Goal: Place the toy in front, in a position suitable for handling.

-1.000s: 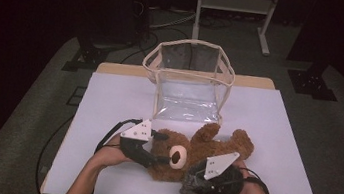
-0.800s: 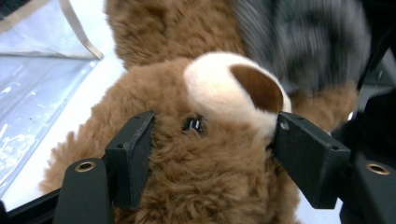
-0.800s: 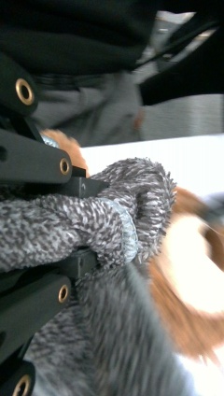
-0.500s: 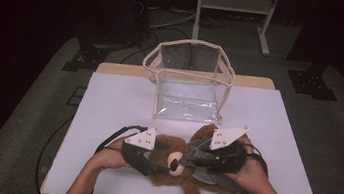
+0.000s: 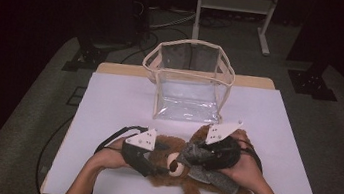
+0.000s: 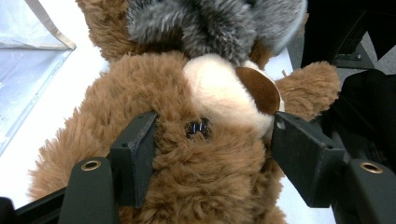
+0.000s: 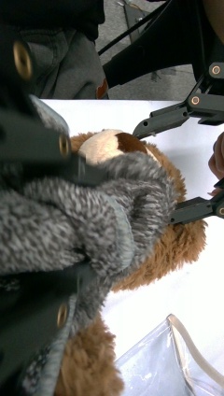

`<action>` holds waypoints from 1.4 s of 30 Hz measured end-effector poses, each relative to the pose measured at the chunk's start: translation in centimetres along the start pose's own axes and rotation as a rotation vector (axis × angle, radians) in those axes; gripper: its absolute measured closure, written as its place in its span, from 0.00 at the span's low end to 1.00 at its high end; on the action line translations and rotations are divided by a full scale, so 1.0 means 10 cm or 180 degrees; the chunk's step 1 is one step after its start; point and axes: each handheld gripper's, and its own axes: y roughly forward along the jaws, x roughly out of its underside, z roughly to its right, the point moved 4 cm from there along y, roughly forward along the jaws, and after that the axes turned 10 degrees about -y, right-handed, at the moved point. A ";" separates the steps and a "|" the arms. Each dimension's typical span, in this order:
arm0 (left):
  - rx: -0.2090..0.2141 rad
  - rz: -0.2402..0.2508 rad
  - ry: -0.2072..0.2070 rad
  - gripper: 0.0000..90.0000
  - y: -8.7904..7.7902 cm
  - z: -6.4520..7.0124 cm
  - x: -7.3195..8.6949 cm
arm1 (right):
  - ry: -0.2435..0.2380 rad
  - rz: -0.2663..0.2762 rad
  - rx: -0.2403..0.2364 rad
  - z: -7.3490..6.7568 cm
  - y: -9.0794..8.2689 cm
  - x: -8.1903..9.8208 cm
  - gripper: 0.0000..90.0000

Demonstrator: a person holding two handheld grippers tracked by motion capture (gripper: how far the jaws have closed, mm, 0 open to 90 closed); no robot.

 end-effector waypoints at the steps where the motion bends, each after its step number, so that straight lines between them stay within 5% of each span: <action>1: 0.0002 0.0007 0.0004 0.36 0.00 -0.01 0.00 | 0.0018 0.0029 -0.0007 0.01 -0.01 0.01 0.75; 5: -0.0017 0.0048 -0.0001 0.36 0.01 -0.01 0.00 | 0.0090 0.0032 0.0066 0.04 -0.12 0.08 0.79; 12: -0.0153 0.0028 0.0017 0.36 0.06 0.00 -0.04 | 0.0194 0.0019 0.0448 0.11 -0.40 0.13 0.79; 20: -0.0115 -0.0025 0.0063 0.36 0.06 0.02 -0.04 | -0.0060 -0.0087 0.0429 0.19 -0.18 -0.25 0.79; 25: -0.0109 -0.0013 0.0073 0.36 0.05 0.01 -0.03 | 0.0122 -0.0339 0.0425 0.41 0.05 -0.04 0.79; 27: -0.0105 0.0000 0.0070 0.36 0.05 0.01 -0.03 | 0.0349 -0.0212 0.0380 0.47 -0.01 0.07 0.79; 30: -0.0128 -0.0001 0.0070 0.36 0.06 0.02 -0.04 | 0.0491 -0.0176 0.0504 0.54 -0.19 0.23 0.79; 36: -0.0158 0.0012 0.0082 0.36 0.10 0.01 -0.07 | 0.0478 -0.0145 0.0615 0.57 -0.33 0.16 0.79; 42: -0.0122 -0.0010 0.0116 0.36 0.08 0.02 -0.05 | 0.0399 -0.0289 0.0591 0.66 -0.09 0.04 0.79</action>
